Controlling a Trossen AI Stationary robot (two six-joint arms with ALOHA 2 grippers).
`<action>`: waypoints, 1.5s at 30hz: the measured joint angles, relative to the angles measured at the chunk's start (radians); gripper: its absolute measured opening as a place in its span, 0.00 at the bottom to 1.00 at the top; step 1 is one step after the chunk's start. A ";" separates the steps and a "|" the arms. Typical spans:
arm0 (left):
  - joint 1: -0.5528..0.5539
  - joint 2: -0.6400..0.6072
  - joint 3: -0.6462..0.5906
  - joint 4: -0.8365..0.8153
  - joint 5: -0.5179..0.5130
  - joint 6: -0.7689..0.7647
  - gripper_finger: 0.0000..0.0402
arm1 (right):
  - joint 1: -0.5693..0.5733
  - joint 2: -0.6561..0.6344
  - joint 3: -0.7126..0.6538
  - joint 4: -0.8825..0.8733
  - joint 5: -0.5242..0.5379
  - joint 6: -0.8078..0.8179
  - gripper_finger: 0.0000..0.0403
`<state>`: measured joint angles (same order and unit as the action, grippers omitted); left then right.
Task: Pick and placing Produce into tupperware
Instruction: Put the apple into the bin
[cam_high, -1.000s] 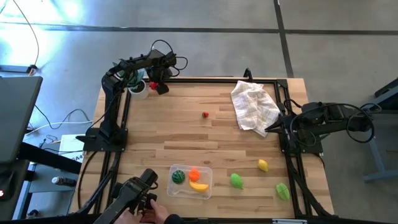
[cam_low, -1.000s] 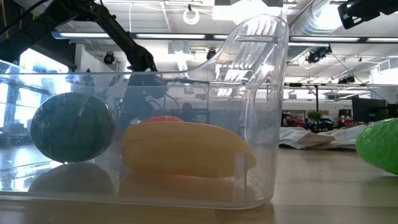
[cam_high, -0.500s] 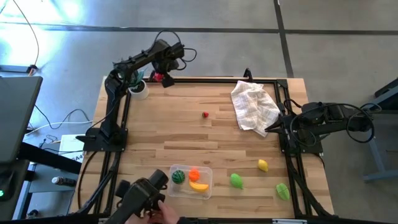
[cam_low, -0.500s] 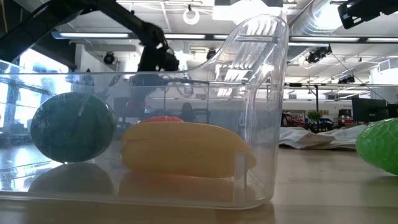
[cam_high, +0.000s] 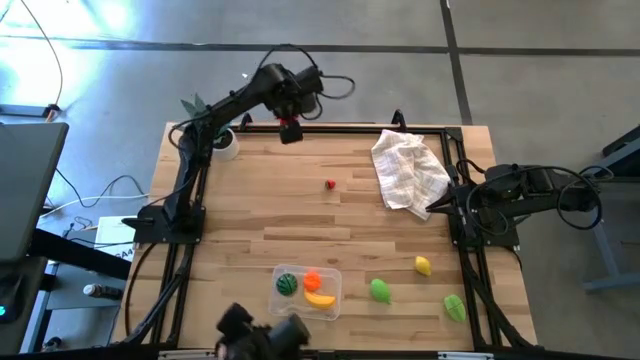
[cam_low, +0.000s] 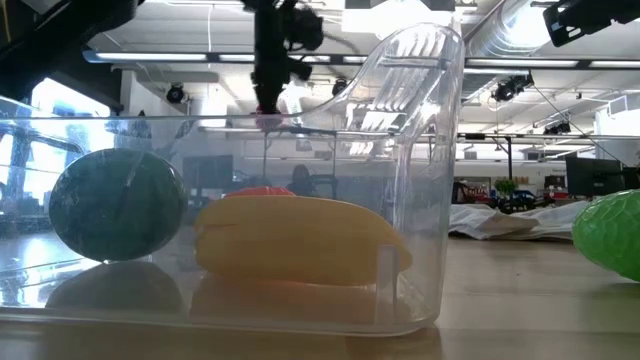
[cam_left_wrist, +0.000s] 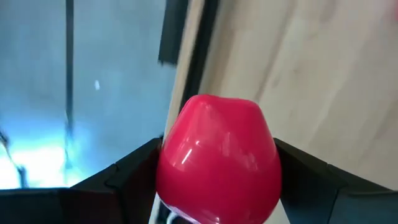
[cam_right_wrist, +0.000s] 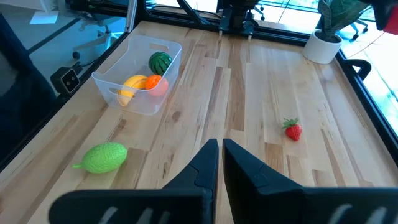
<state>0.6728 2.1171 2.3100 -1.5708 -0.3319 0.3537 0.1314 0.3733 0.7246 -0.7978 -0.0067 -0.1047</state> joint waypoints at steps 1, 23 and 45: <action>-0.025 0.000 0.011 0.000 -0.001 0.018 0.65 | 0.000 0.000 0.000 0.000 0.000 0.000 0.04; -0.589 -0.005 0.019 0.000 0.046 -0.058 0.64 | 0.000 0.000 0.000 0.000 0.000 0.000 0.04; -1.037 0.085 0.017 0.003 0.109 -0.504 0.64 | 0.000 0.000 0.000 0.000 0.000 0.000 0.04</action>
<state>-0.3644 2.2018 2.3268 -1.5678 -0.2228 -0.1503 0.1314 0.3736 0.7250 -0.7979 -0.0070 -0.1047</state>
